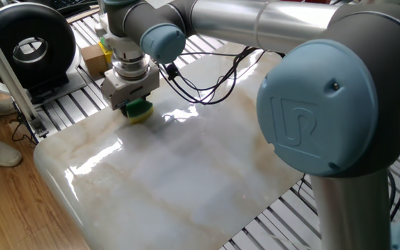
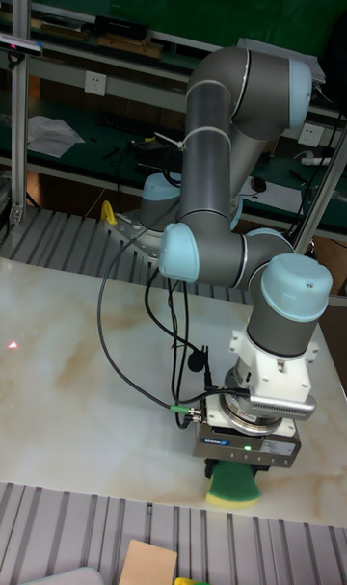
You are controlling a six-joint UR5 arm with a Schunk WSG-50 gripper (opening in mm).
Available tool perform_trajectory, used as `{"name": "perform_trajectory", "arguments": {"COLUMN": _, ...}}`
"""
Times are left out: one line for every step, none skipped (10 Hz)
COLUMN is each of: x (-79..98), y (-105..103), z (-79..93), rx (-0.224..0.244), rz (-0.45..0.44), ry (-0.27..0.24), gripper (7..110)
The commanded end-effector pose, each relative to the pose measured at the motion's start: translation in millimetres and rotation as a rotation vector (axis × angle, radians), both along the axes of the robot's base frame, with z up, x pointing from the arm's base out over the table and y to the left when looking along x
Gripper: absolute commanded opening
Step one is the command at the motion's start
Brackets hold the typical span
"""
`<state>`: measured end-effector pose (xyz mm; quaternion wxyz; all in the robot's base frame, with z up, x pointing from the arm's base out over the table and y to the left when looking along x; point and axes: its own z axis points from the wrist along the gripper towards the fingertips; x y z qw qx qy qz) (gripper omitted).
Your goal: Clean the tabletop with a sponge
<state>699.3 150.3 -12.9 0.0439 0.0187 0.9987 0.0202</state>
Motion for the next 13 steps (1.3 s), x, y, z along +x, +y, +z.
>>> {"name": "perform_trajectory", "arguments": {"x": -3.3, "y": 11.6, "z": 2.3, "rx": 0.021, "rz": -0.022, "ry": 0.01, "gripper": 7}}
{"name": "perform_trajectory", "arguments": {"x": -3.5, "y": 14.1, "z": 3.4, "rx": 0.023, "rz": -0.027, "ry": 0.011, "gripper": 7}}
{"name": "perform_trajectory", "arguments": {"x": -4.2, "y": 16.8, "z": 4.2, "rx": 0.025, "rz": -0.031, "ry": 0.013, "gripper": 7}}
{"name": "perform_trajectory", "arguments": {"x": -5.4, "y": 21.5, "z": 4.0, "rx": 0.028, "rz": -0.039, "ry": 0.014, "gripper": 7}}
{"name": "perform_trajectory", "arguments": {"x": -6.2, "y": 24.6, "z": 4.3, "rx": 0.032, "rz": -0.043, "ry": 0.015, "gripper": 7}}
{"name": "perform_trajectory", "arguments": {"x": -7.1, "y": 27.2, "z": 4.6, "rx": 0.036, "rz": -0.045, "ry": 0.019, "gripper": 7}}
{"name": "perform_trajectory", "arguments": {"x": -8.4, "y": 28.2, "z": 4.5, "rx": 0.038, "rz": -0.044, "ry": 0.023, "gripper": 7}}
{"name": "perform_trajectory", "arguments": {"x": -9.8, "y": 31.3, "z": 4.7, "rx": 0.045, "rz": -0.044, "ry": 0.028, "gripper": 7}}
{"name": "perform_trajectory", "arguments": {"x": -11.5, "y": 34.6, "z": 5.9, "rx": 0.05, "rz": -0.045, "ry": 0.034, "gripper": 7}}
{"name": "perform_trajectory", "arguments": {"x": -13.9, "y": 39.6, "z": 7.3, "rx": 0.058, "rz": -0.051, "ry": 0.042, "gripper": 7}}
{"name": "perform_trajectory", "arguments": {"x": -15.5, "y": 44.4, "z": 7.4, "rx": 0.064, "rz": -0.055, "ry": 0.044, "gripper": 7}}
{"name": "perform_trajectory", "arguments": {"x": -19.1, "y": 51.1, "z": 7.6, "rx": 0.086, "rz": -0.057, "ry": 0.058, "gripper": 7}}
{"name": "perform_trajectory", "arguments": {"x": -25.3, "y": 55.2, "z": 8.5, "rx": 0.098, "rz": -0.053, "ry": 0.082, "gripper": 7}}
